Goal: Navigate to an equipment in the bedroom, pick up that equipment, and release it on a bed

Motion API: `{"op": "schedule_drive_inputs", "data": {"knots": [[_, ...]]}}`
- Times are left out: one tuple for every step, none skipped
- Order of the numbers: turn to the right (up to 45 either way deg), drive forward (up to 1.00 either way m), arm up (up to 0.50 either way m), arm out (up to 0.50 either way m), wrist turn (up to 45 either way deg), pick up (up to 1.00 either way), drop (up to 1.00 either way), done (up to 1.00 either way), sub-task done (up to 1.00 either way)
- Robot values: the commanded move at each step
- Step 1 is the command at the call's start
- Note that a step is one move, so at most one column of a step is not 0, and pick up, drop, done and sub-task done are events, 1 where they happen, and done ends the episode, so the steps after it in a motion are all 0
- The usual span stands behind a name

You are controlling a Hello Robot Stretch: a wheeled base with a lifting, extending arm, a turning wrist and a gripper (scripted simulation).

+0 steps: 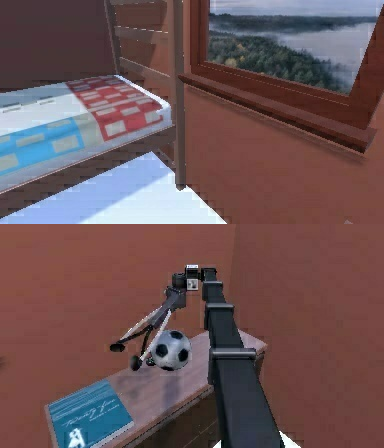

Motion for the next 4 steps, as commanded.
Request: {"op": "schedule_drive_inputs", "data": {"knots": [[0.0,0.0,0.0,0.0,45.0,0.0,0.0,0.0,0.0],[0.0,0.0,0.0,0.0,45.0,0.0,0.0,0.0,0.0],[0.0,0.0,0.0,0.0,18.0,0.0,0.0,0.0,0.0],[0.0,0.0,-0.3,0.0,0.0,0.0,0.0,0.0,0.0]]}}
